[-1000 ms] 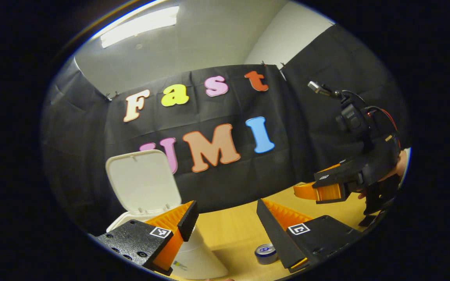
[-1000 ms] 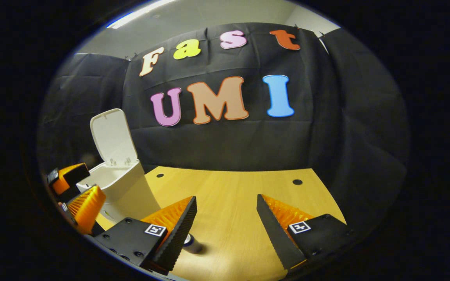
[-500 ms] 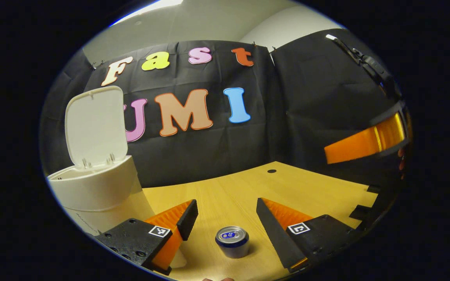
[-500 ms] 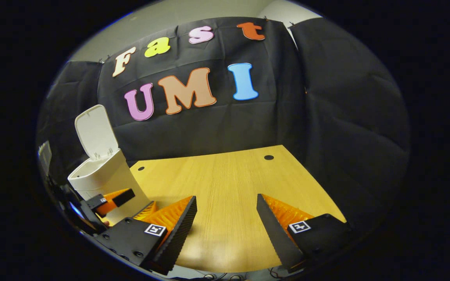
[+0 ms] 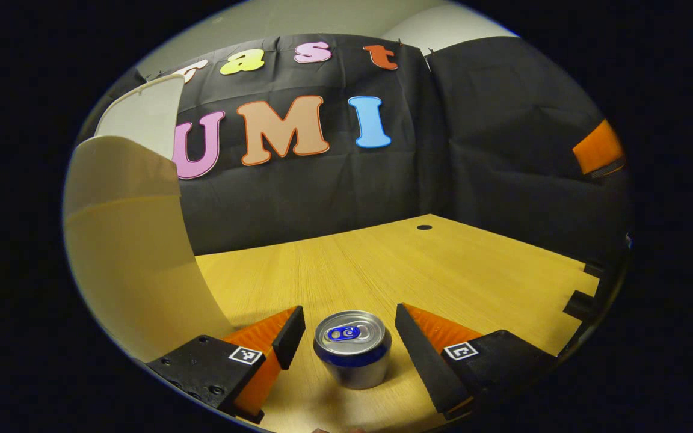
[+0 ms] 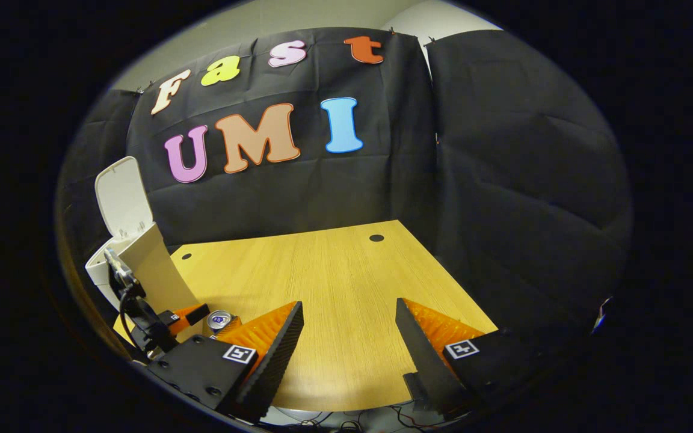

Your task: Press the lid of the desktop garbage bin to open it, pick up the crumpled paper on the desktop and throw it into the bin, then pick up the pop can on the desktop and drop it into the bin, and finally close the garbage bin lid.

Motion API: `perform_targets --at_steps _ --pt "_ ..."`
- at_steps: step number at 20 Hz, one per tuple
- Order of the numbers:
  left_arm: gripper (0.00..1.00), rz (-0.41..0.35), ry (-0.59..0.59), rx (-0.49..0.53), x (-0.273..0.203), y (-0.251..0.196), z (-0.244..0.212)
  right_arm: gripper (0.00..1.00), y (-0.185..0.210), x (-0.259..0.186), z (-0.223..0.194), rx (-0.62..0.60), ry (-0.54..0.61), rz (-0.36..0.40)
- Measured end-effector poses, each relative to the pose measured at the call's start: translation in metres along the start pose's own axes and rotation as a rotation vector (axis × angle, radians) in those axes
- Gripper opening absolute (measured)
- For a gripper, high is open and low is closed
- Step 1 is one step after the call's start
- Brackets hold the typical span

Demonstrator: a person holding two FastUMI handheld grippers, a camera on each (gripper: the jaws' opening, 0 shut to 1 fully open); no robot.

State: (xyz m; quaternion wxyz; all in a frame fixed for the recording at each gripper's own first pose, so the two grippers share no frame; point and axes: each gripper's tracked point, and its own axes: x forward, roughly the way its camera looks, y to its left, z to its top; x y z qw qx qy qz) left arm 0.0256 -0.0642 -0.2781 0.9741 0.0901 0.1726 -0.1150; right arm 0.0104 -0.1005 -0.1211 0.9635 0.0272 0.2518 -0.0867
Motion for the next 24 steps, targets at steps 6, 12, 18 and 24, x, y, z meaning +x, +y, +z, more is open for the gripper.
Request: perform_targets --at_steps 6,12,18,24 --pt "0.83 -0.018 0.055 0.009 0.007 -0.004 -0.020 0.98 -0.005 -0.001 0.001 -0.033 -0.002 -0.039" --pt "0.79 -0.040 0.012 0.019 0.001 -0.005 0.019 0.98 0.006 0.004 -0.005 -0.030 0.011 0.001" --pt "0.78 -0.032 -0.105 -0.051 -0.025 0.011 0.111 0.98 0.039 0.021 -0.003 -0.049 0.015 0.110" --pt "0.78 0.041 -0.292 -0.120 -0.058 0.060 0.229 0.98 0.075 0.026 0.011 -0.041 -0.012 0.218"
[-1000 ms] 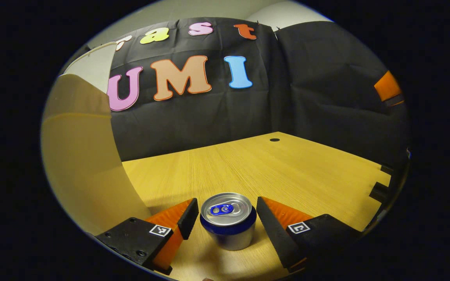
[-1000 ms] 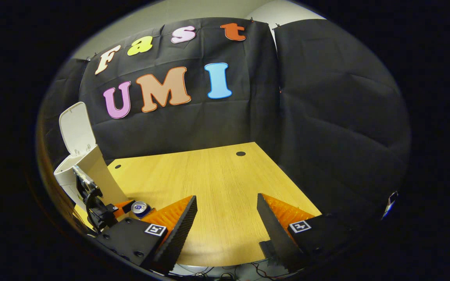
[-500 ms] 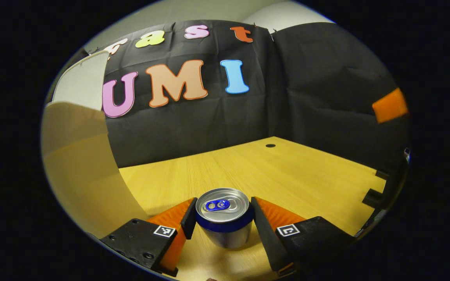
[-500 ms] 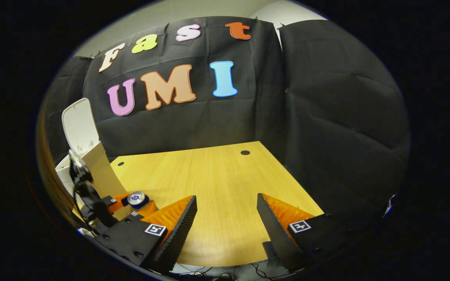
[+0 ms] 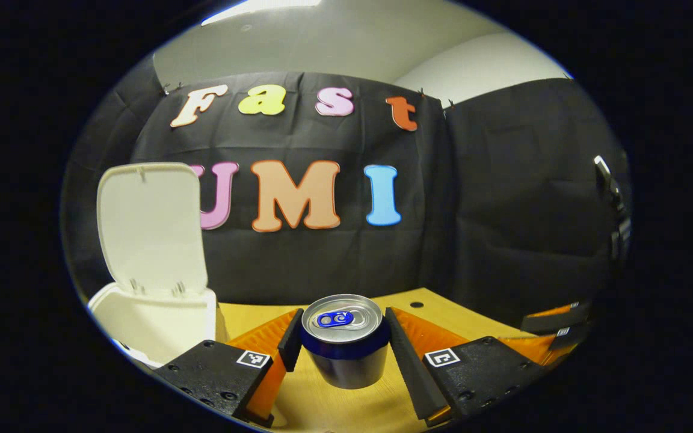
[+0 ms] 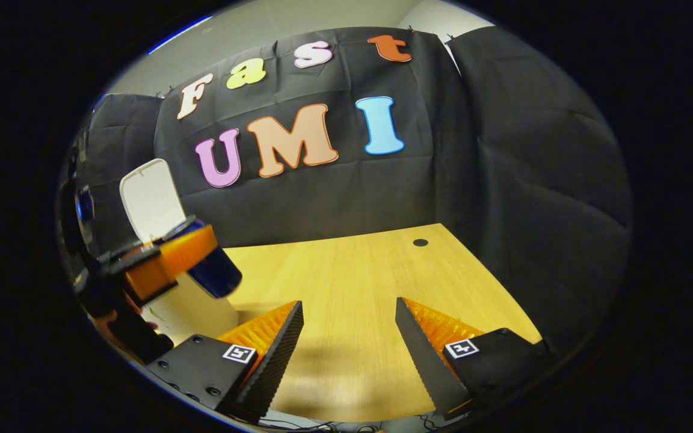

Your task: Press the lid of the desktop garbage bin to open it, pick up the crumpled paper on the desktop and throw it into the bin, then pick up the pop can on the desktop and drop it into the bin, and finally close the garbage bin lid.

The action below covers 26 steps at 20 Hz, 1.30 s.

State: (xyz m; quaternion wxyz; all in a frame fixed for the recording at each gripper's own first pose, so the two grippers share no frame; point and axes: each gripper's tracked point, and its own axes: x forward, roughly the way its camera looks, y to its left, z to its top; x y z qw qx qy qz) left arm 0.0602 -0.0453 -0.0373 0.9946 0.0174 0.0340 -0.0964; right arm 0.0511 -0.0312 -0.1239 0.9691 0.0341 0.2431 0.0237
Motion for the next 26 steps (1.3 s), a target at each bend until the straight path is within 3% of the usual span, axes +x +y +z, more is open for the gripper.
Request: perform_targets --at_steps 3,6,10,14,20,24,26 --pt "0.78 0.077 -0.124 -0.008 -0.005 0.030 0.053 0.98 0.013 0.002 0.000 -0.028 -0.003 0.041" --pt "0.77 0.190 -0.173 0.047 -0.013 0.079 0.073 0.98 0.032 0.000 -0.002 -0.073 0.007 0.089" --pt "0.77 0.375 -0.091 0.120 -0.037 0.145 0.050 0.98 0.045 0.010 -0.014 -0.127 0.033 0.137" --pt "0.77 0.490 -0.020 0.127 -0.059 0.182 0.024 0.98 0.055 0.020 -0.016 -0.061 0.064 0.209" --pt "0.79 0.524 0.015 0.111 -0.061 0.192 0.006 0.98 0.040 0.029 -0.007 -0.013 0.049 0.205" --pt "0.90 0.515 -0.036 0.128 -0.058 0.187 0.025 0.98 0.030 0.029 -0.009 0.008 0.056 0.183" --pt "0.86 0.507 -0.071 0.153 -0.054 0.187 0.045 0.98 0.025 0.028 -0.013 0.013 0.059 0.174"
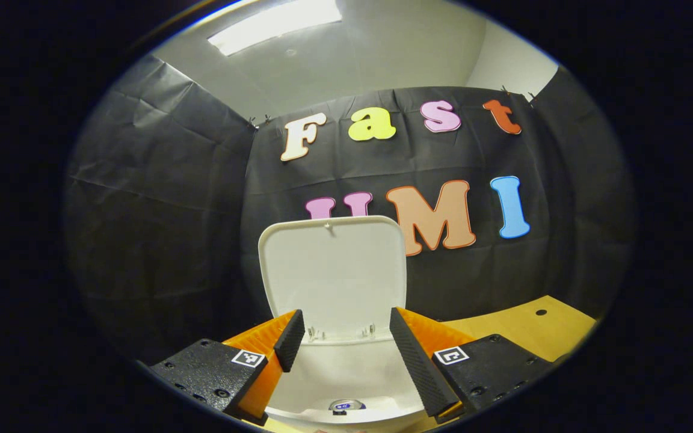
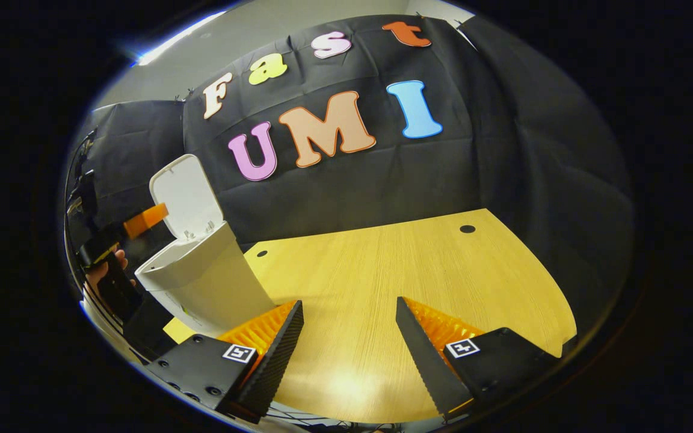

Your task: Press the lid of the desktop garbage bin to open it, pick up the crumpled paper on the desktop and throw it into the bin, then pick up the pop can on the desktop and drop it into the bin, and finally close the garbage bin lid.

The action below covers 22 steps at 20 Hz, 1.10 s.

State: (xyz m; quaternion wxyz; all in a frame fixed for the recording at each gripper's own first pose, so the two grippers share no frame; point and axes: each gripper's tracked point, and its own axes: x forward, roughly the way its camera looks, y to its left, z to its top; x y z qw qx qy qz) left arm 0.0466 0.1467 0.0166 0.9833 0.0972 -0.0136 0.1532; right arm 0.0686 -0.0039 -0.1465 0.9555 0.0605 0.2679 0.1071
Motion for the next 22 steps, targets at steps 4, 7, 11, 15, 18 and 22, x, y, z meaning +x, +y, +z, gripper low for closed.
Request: perform_targets --at_steps 4,7,11,15,18,22 --pt "0.86 -0.017 -0.069 -0.075 0.021 0.001 0.046 0.98 -0.002 -0.001 -0.002 0.007 0.002 -0.010" --pt "0.86 -0.004 -0.087 -0.097 0.047 0.012 0.078 0.98 0.000 0.001 -0.003 0.019 0.006 0.000" --pt "0.89 0.033 -0.061 -0.126 0.079 0.027 0.094 0.99 0.003 0.001 -0.003 0.064 0.004 0.025" --pt "0.89 0.043 -0.018 -0.100 0.105 0.036 0.084 0.98 0.000 0.003 -0.001 0.077 -0.001 0.017" --pt "0.89 0.058 0.021 -0.078 0.110 0.039 0.068 0.98 0.001 0.005 -0.003 0.083 0.009 0.023" --pt "0.91 0.050 -0.024 -0.058 0.100 0.031 0.072 0.98 0.004 0.005 -0.006 0.091 0.014 0.033"
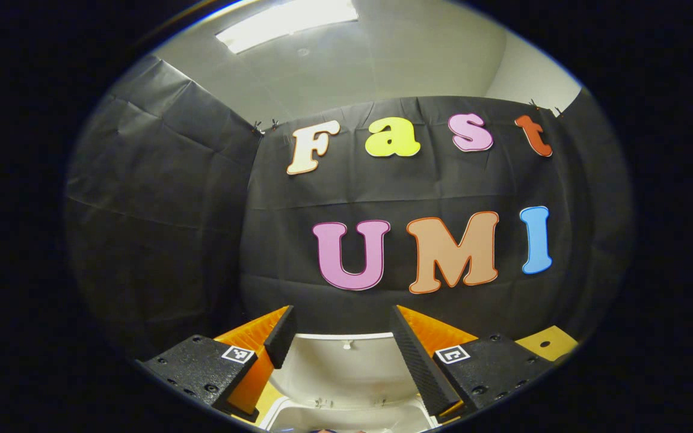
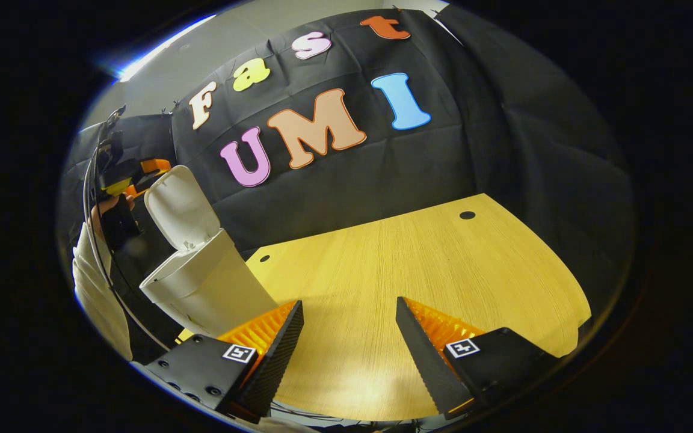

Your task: Press the lid of the desktop garbage bin to open it, pick up the crumpled paper on the desktop and throw it into the bin, then pick up the pop can on the desktop and drop it into the bin, and finally close the garbage bin lid.

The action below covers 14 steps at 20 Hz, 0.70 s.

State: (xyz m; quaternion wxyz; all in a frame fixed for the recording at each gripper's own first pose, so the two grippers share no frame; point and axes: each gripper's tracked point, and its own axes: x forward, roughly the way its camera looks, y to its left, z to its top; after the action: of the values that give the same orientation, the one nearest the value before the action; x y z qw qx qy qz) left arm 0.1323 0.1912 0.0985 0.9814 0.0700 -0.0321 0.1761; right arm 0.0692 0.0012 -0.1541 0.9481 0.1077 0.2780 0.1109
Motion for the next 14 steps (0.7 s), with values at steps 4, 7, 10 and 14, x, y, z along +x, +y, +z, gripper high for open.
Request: perform_targets --at_steps 4,7,10,14 --pt "0.91 0.001 -0.071 -0.003 -0.038 0.000 0.000 0.98 0.008 0.001 -0.002 0.003 0.009 0.024" --pt "0.91 -0.003 -0.121 0.003 -0.075 0.001 -0.008 0.98 0.013 0.003 0.001 -0.005 0.012 0.038" --pt "0.92 0.027 -0.135 -0.009 -0.112 0.002 -0.029 0.98 0.018 0.002 0.003 -0.019 0.011 0.050" --pt "0.93 0.039 -0.132 0.040 -0.145 -0.001 -0.059 0.98 0.022 -0.001 0.005 -0.029 0.014 0.056"
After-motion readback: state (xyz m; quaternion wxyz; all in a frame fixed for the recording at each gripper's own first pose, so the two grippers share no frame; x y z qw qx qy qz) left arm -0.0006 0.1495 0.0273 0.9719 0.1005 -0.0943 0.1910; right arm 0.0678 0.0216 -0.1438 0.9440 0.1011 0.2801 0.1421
